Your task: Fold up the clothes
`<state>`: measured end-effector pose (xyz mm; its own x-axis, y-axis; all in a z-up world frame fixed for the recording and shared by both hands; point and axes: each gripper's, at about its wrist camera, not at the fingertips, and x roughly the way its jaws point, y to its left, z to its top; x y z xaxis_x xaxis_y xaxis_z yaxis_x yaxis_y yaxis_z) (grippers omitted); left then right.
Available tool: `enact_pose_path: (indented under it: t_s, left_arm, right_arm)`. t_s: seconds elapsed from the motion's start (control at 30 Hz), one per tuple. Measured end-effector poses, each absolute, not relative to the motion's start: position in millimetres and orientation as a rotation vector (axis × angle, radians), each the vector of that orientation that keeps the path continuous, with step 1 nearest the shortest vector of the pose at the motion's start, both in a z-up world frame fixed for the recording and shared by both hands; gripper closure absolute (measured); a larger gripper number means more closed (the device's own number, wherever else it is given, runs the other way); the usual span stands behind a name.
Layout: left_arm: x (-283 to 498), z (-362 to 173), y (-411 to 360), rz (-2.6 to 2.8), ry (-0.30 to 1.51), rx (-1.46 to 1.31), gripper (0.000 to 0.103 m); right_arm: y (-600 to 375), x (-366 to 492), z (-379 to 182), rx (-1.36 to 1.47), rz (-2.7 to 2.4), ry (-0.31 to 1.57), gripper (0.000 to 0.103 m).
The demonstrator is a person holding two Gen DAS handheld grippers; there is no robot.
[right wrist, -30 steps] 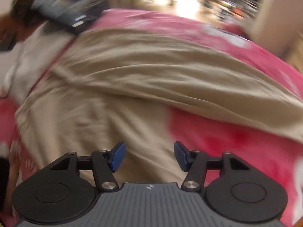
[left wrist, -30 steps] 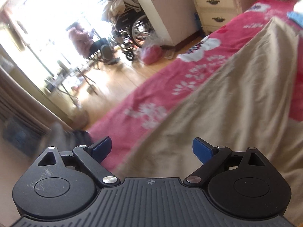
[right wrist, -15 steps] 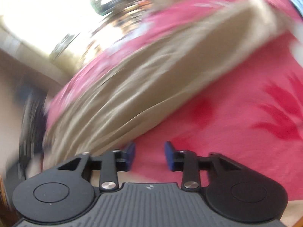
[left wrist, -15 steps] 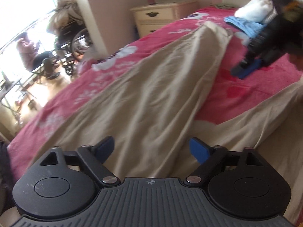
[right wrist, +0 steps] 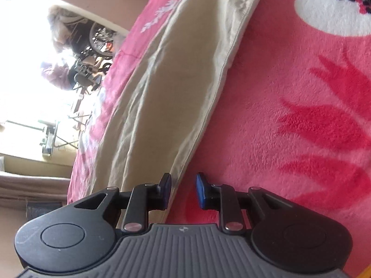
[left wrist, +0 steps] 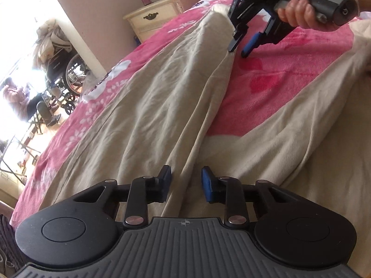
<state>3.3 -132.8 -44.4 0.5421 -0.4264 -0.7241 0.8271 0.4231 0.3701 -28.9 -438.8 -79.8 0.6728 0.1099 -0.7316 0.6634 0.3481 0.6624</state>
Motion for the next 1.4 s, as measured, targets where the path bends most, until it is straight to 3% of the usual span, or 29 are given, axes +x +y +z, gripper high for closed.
enact_pose_path:
  t_s: [0.07, 0.13, 0.3, 0.57, 0.8, 0.93, 1.23, 1.4]
  left_arm:
    - [2.1, -46.3, -136.3, -0.842, 0.581, 0.801, 0.092]
    - [2.0, -47.6, -137.1, -0.836, 0.573, 0.799, 0.098]
    - [4.6, -44.1, -130.8, -0.832, 0.57, 0.725, 0.102]
    - [-9.0, -47.1, -122.8, -0.955, 0.498, 0.788, 0.102]
    - [6.5, -46.7, -120.1, -1.028, 0.603, 0.705, 0.101]
    - [14.9, -37.3, -109.8, -1.05, 0.649, 0.62, 0.09]
    - [37.5, -13.4, -99.8, -0.967, 0.642, 0.479, 0.081]
    - [50.5, -35.6, -112.1, -0.864, 0.679, 0.518, 0.081]
  right_arm:
    - [-437.6, -28.2, -82.4, 1.197, -0.42, 0.77, 0.079]
    - [-435.9, -27.7, -79.6, 1.158, -0.412, 0.759, 0.097]
    - [-429.9, -36.7, -65.5, 1.074, -0.41, 0.743, 0.1]
    - [-425.8, -51.4, -69.3, 1.027, -0.472, 0.792, 0.101]
    - [-428.6, -43.2, -71.4, 0.989, -0.468, 0.846, 0.099]
    - [-421.2, -44.9, -59.8, 0.904, -0.469, 0.891, 0.098]
    - [-377.7, -41.8, -23.8, 0.579, -0.326, 0.862, 0.097]
    - [-444.2, -52.4, -42.6, 0.82, -0.517, 0.765, 0.096]
